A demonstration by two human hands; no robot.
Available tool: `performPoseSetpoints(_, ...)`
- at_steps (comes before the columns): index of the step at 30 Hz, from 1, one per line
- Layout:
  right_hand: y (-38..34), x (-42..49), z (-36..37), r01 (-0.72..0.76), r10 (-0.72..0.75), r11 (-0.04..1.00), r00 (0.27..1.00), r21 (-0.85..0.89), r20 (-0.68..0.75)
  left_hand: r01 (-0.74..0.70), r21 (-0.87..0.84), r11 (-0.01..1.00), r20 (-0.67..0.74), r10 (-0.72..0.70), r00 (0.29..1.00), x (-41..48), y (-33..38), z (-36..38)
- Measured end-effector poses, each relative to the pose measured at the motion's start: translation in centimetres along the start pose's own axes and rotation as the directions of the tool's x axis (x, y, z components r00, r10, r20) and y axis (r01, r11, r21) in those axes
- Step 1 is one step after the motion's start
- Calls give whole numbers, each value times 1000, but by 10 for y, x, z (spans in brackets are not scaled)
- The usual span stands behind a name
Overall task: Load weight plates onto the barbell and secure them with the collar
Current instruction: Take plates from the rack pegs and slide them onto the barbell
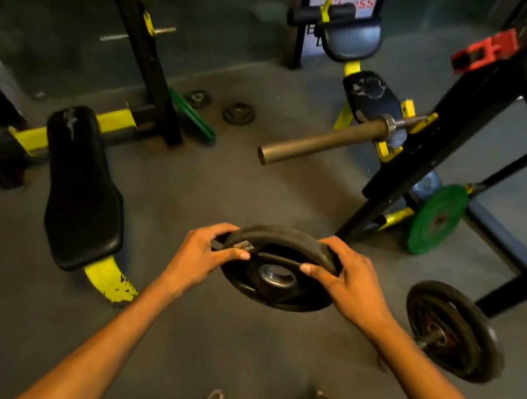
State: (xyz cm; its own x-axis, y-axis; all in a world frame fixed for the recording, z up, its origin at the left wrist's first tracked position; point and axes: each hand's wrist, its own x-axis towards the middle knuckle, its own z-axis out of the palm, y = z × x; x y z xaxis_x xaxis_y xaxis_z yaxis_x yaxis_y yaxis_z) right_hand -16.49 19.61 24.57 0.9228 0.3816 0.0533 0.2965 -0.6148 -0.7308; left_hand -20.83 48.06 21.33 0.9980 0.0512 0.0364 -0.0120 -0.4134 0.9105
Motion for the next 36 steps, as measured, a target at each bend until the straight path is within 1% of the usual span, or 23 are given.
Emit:
performPoseSetpoints(3, -26, 27, 16, 15, -14, 1000, 999, 14, -34, -29, 13, 999, 22, 29, 999, 22, -3, -42)
performPoseSetpoints(7, -45, 70, 30, 26, -26, 1000, 998, 9, -52, -70, 27, 997, 23, 69, 997, 61, -12, -78)
performPoseSetpoints(11, -45, 115, 43, 41, -44, 999, 994, -27, -98, -72, -6, 997, 68, 73, 995, 113, -28, -99)
performPoseSetpoints(14, -41, 150, 53, 42, -52, 995, 991, -86, -127, -68, 4, 998, 112, 67, 991, 157, -40, -109)
performPoseSetpoints(18, -38, 190, 64, 12, -42, 987, 983, -162, -180, -74, 10, 997, 139, 72, 988, 212, -49, -119)
performPoseSetpoints(23, -34, 228, 74, -95, 46, 980, 964, -177, -263, -81, -15, 997, 249, 82, 965, 281, -60, -127)
performPoseSetpoints(25, -35, 240, 82, -141, 79, 972, 950, -188, -302, -87, -18, 996, 321, 88, 943, 311, -68, -129)
performPoseSetpoints(27, -37, 246, 91, -201, 116, 956, 928, -212, -353, -127, -19, 992, 403, 124, 907, 337, -76, -128)
performPoseSetpoints(30, -43, 246, 101, -296, 174, 931, 875, -214, -452, -172, -42, 984, 502, 169, 848, 368, -83, -121)
performPoseSetpoints(33, -49, 245, 108, -384, 216, 896, 816, -222, -536, -249, -59, 967, 569, 238, 787, 393, -88, -111)
performPoseSetpoints(36, -51, 250, 114, -475, 254, 851, 746, -224, -616, -345, -60, 937, 590, 312, 745, 414, -87, -98)
